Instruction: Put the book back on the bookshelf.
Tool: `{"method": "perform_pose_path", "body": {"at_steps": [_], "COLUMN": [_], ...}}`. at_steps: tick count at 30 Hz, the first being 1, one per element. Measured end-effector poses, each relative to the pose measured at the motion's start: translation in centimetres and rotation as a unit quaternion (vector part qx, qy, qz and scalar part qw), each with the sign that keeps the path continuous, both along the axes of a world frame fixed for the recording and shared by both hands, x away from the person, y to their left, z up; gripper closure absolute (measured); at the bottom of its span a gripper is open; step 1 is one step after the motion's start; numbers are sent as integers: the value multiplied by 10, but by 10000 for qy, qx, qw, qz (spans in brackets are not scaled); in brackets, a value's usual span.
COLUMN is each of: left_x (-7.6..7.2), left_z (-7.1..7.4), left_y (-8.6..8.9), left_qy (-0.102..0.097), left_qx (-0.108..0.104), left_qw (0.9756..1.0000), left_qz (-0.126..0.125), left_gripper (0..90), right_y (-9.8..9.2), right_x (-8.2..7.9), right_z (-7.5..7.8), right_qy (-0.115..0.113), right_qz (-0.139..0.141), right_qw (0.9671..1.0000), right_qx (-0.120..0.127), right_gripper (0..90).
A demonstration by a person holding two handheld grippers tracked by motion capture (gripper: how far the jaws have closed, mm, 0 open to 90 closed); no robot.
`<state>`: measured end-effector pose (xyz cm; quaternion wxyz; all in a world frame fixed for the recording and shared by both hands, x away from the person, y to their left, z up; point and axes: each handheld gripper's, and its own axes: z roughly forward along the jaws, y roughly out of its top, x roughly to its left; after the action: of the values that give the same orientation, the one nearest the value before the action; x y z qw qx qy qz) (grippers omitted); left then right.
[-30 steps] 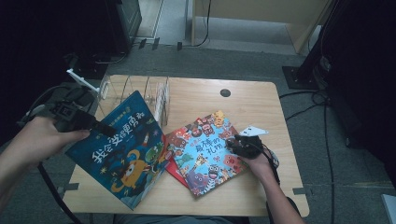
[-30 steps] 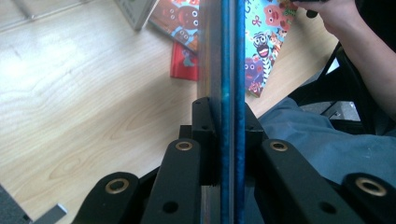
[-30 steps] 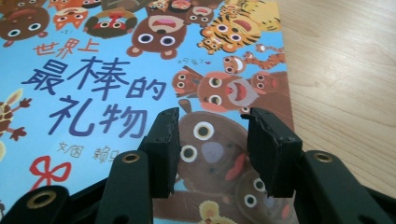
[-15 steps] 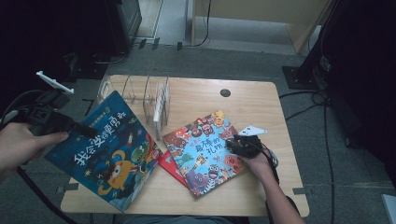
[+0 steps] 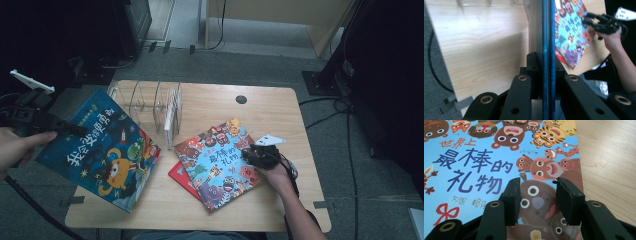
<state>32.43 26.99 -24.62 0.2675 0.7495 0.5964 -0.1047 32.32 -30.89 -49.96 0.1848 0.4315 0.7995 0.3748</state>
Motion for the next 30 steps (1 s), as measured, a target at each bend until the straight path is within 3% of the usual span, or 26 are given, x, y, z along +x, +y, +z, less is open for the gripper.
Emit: {"method": "perform_pose_path", "body": {"at_steps": [11,15,19,30], "left_x": [13,20,30,43], "left_z": [7,11,13,19], "left_y": [25,28,30,32], "left_qy": [8,-12,-9,-37], "left_qx": [97,254,275,448], "left_qw": [9988,9978,9967,9952], "left_qz": [482,615,766,870], "left_gripper": [835,834,834,835], "right_y": [2,2,2,2], "right_x": [2,2,3,2], "right_z": [0,0,0,0], "right_qy": [8,11,8,8], "right_qz": [53,55,61,66], "right_qw": [10000,10000,10000,10000], "right_qx": [-2,-7,-8,-3], "right_gripper": [550,551,550,551]}}
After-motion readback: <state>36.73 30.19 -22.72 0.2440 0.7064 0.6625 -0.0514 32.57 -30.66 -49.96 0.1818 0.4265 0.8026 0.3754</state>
